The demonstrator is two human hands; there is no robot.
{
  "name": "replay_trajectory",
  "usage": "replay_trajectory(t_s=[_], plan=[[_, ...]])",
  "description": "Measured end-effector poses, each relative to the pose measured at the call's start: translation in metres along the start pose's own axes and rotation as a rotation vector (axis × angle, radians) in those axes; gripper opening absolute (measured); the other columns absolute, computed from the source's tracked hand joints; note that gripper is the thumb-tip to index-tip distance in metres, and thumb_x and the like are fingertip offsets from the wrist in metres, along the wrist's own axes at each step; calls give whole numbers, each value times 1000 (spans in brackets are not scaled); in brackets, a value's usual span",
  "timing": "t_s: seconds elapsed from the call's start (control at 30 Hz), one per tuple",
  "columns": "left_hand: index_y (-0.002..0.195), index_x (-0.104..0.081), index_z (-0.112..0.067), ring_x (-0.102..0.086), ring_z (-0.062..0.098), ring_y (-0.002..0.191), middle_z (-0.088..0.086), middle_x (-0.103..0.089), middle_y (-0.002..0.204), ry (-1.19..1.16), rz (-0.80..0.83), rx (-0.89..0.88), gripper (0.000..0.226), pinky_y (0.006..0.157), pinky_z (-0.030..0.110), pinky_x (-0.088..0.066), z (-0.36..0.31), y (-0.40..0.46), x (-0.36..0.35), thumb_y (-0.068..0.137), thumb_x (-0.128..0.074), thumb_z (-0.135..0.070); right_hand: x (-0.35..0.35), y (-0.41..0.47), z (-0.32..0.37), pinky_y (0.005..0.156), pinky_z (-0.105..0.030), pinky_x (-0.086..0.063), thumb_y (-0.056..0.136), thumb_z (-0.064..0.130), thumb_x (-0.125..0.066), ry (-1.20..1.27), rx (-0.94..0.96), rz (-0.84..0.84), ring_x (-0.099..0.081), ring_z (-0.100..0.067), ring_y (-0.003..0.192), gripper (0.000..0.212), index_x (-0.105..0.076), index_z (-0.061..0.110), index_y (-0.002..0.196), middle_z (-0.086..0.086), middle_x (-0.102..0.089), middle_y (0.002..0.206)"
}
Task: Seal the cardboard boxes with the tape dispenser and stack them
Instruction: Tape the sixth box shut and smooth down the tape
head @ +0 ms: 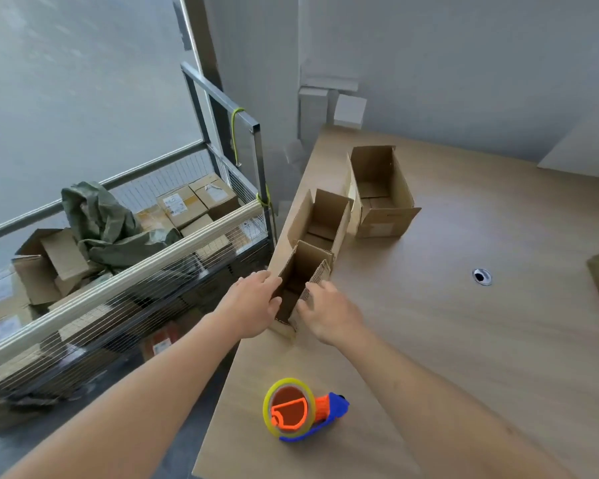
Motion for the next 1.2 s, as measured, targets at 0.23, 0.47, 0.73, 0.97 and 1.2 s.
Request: replay_trajectory(t_s=[0.23, 0.47, 0.73, 0.97, 1.2], plan=[[155, -38, -33, -52, 19, 130, -2, -41, 153, -52, 122, -157, 51, 103, 35, -52, 35, 32, -33, 105, -49, -34, -49, 14, 18, 91, -44, -54, 100, 59, -41, 182, -230, -114, -55, -31, 122, 56, -22, 52, 153, -6, -45, 139], [158, -33, -23, -52, 20, 132, -2, -45, 151, -65, 203, -212, 55, 106, 35, -49, 53, 36, -39, 106, -46, -36, -63, 7, 27, 92, -35, -50, 98, 11, -58, 301, -349, -239, -58, -26, 118, 42, -47, 23, 136, -4, -56, 135], [159, -28, -26, -52, 22, 129, -3, -42, 151, -25, 234, -328, 56, 105, 36, -49, 40, 29, -34, 107, -45, -36, -49, -22, 21, 103, -35, -47, 88, -8, -63, 340, -410, -290, -50, -25, 132, 72, -41, 22, 149, -4, -50, 146], [162, -19, -23, -41, 28, 140, 7, -24, 161, -60, 179, -408, 65, 111, 37, -42, -6, 25, -23, 105, -50, -34, -21, -62, -15, 90, -36, -53, 88, -10, -61, 321, -439, -351, -55, -24, 125, 73, -42, 30, 147, -1, -52, 142], [156, -35, -27, -29, 36, 149, 12, -8, 165, -3, 98, -394, 59, 119, 45, -35, -75, 21, -33, 102, -52, -45, 8, -110, -80, 79, -34, -50, 83, -8, -49, 293, -456, -323, -58, -22, 112, 65, -49, 40, 127, 5, -58, 128]])
Point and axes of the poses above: each hand's wrist, its own y-axis towards the middle knuckle, its own x-axis out of the back of the hand, z = x × y, the point moved 3 cm from there along y, towards the middle knuckle
